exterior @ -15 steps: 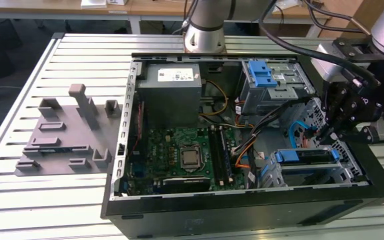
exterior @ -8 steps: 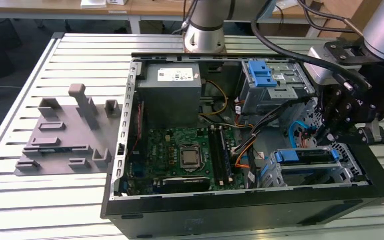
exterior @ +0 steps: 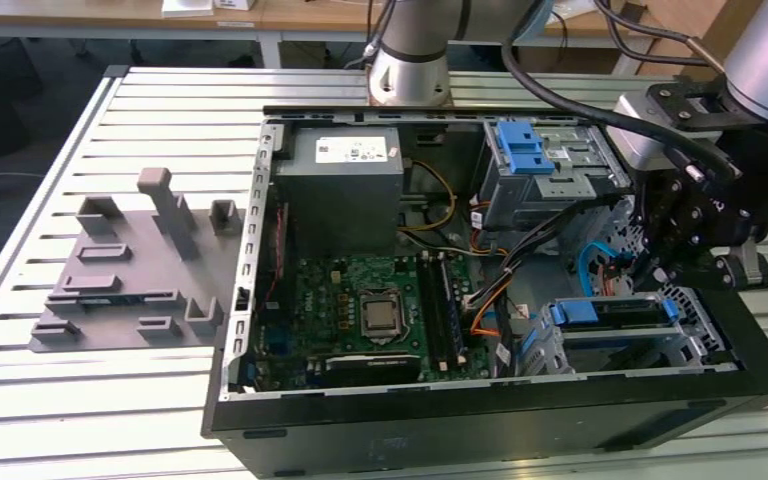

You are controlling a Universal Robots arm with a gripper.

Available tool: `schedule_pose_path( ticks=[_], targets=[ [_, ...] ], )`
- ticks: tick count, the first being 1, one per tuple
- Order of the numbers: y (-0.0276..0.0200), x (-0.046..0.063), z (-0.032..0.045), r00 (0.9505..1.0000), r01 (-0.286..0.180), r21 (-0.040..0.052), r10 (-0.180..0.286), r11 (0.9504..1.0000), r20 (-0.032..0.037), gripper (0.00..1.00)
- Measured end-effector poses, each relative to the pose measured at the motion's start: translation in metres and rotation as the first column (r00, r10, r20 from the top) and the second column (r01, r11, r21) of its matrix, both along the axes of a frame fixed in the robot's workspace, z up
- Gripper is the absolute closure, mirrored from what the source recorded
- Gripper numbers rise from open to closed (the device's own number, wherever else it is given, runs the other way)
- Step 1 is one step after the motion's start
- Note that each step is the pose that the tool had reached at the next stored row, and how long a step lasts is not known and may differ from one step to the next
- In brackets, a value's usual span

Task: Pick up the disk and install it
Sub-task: 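Insert the first disk wire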

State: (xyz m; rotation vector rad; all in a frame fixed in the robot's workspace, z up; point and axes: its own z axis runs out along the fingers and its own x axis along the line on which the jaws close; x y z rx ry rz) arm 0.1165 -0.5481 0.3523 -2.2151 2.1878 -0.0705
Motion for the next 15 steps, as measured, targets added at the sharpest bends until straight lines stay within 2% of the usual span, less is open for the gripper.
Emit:
schedule_pose_path(
  ticks=[4,6,7,10,11,15],
  targets=[
    [0.0,-0.0001,-0.0005,1.0,0.0,0.0002,0.0,1.0,-0.0002,0.84],
    [-0.0007,-0.0003,-0.0015,1.0,0.0,0.0044,0.0,1.0,-0.0002,0.84],
    [-0.0012,-0.0006,-0.0022,1.0,0.0,0.0122,0.0,0.9999,-0.0002,0.84],
    [-0.0029,-0.0008,-0.0035,1.0,0.0,0.0465,0.0,0.9989,-0.0002,0.84],
    [-0.0038,-0.0009,-0.0043,1.0,0.0,0.0494,0.0,0.9988,-0.0001,0.84],
    [-0.0086,-0.001,-0.0079,1.0,0.0,0.051,0.0,0.9987,-0.0002,0.84]
  ],
)
